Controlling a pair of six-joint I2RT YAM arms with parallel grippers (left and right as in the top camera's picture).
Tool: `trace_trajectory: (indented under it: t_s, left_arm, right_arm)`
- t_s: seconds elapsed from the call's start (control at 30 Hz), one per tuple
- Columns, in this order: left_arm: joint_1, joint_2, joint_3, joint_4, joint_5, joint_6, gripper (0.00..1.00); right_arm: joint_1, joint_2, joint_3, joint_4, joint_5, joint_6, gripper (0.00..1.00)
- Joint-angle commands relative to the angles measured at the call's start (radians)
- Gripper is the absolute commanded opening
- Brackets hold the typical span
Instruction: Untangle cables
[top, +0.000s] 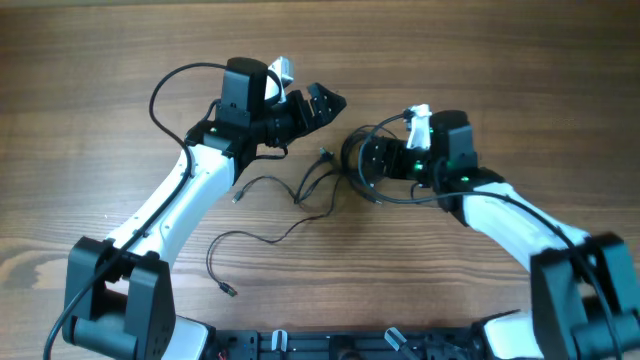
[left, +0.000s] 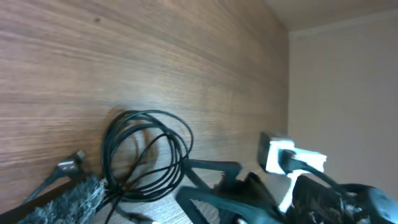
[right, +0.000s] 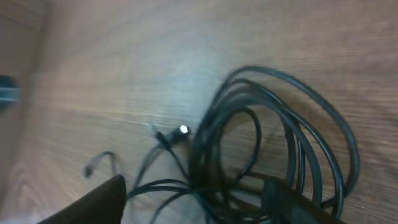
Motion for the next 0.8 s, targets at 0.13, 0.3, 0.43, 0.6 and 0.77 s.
trace_trajectory:
  t_s: [0.13, 0.3, 0.43, 0.6, 0.77]
  left_arm:
    - [0.083, -0.021, 0.014, -0.064, -0.047, 0.002, 1.0]
    - [0.109, -0.021, 0.014, -0.13, 0.06, 0.123, 1.0]
    - [0.109, -0.021, 0.014, -0.132, 0.275, 0.374, 1.0]
    - [0.108, -0.02, 0.014, -0.12, 0.288, 0.431, 1.0]
    - [0.108, -0.019, 0.014, -0.121, 0.393, 0.664, 1.0]
  right_arm:
    - [0.003, 0.102, 0.005, 0.244, -0.322, 0.008, 0.06]
    - [0.002, 0.051, 0.008, 0.589, -0.771, 0.115, 0.05]
    - [0.003, -0.072, 0.008, 0.592, -0.88, 0.123, 0.05]
    - [0.003, -0.237, 0.008, 0.594, -0.897, 0.18, 0.04]
    - [0.005, -0.262, 0.007, 0.596, -1.059, 0.253, 0.05]
